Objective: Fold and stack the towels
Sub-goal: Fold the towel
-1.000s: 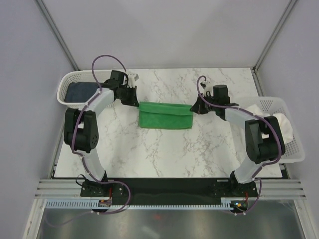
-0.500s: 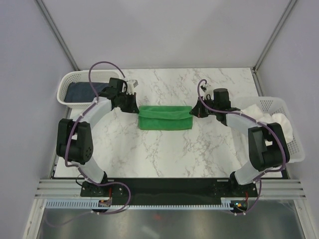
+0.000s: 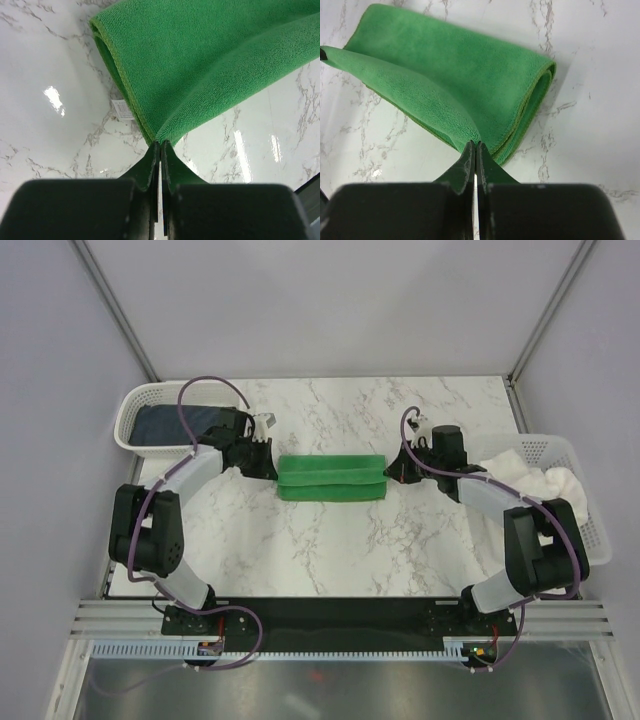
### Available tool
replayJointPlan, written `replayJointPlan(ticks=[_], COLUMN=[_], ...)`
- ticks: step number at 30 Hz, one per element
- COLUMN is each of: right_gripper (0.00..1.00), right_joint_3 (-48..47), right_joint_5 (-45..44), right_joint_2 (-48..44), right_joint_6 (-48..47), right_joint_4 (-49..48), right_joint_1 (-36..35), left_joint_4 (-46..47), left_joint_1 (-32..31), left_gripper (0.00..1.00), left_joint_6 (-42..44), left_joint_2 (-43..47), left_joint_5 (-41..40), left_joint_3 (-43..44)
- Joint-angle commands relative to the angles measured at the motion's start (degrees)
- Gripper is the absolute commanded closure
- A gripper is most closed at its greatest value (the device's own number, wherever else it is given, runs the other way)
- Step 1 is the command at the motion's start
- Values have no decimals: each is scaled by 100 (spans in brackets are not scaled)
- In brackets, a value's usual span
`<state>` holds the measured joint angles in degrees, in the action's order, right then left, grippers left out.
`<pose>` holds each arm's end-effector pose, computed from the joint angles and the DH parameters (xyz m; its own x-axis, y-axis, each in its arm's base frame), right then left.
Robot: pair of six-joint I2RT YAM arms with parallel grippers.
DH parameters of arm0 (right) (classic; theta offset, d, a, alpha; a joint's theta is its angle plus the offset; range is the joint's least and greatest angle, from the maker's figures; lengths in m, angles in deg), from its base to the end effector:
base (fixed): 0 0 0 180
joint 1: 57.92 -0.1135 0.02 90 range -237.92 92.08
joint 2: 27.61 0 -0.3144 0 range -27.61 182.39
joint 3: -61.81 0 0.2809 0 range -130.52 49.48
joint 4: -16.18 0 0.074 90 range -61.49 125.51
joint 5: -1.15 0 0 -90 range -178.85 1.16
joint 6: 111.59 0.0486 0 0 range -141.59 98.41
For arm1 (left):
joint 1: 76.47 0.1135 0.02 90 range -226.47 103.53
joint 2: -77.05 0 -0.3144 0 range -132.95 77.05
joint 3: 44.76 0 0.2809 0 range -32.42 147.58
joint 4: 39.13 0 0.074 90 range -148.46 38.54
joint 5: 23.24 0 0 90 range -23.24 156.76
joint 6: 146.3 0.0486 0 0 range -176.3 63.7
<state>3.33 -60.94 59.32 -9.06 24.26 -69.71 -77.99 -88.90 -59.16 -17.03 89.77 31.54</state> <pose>0.3322 0.0926 0.2240 -0.6879 0.0523 -0.7240 -0.4093 0.7958 0.4463 0.3623 -0.0993 0.2422 -0.8350 0.1370 -0.5329 0.3668 0.8605 -0.3535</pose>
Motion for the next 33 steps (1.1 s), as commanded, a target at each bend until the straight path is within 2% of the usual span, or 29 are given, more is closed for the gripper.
replayJointPlan(ticks=[1,5,8,13,16,20,23,25,28,33], right_gripper=[100,100,100,83,77,62,57,55,55,65], right_joint_3=[211,343,423,563,590,599,450,248,-129,-491], right_joint_5=[-65,198,216,85,137,-64,-372,-443,-654,-172], right_joint_2=[-81,69,148,25,8,-264,-546,-695,-687,120], right_joint_6=[100,249,276,328,398,469,548,715,899,1338], right_joint_4=[-199,-401,-436,-375,-322,107,642,820,1188,1015], right_joint_1=[-16,-25,-25,-34,-34,-86,-86,-78,-104,-104], left_joint_4=[121,130,112,-2,-124,-370,-494,-485,-372,243], left_joint_1=[-32,-102,-146,-181,-190,-190,-190,-190,-234,-304], left_gripper=[98,96,86,75,74,66,59,57,57,58], left_joint_6=[-137,-180,-181,-146,-119,-58,-101,-198,-592,-997], left_joint_2=[259,197,215,268,311,539,794,856,734,182], left_joint_5=[20,20,2,-94,-130,-419,-805,-798,-131,161], left_joint_3=[-130,-200,-262,-332,-332,-271,-157,27,239,125])
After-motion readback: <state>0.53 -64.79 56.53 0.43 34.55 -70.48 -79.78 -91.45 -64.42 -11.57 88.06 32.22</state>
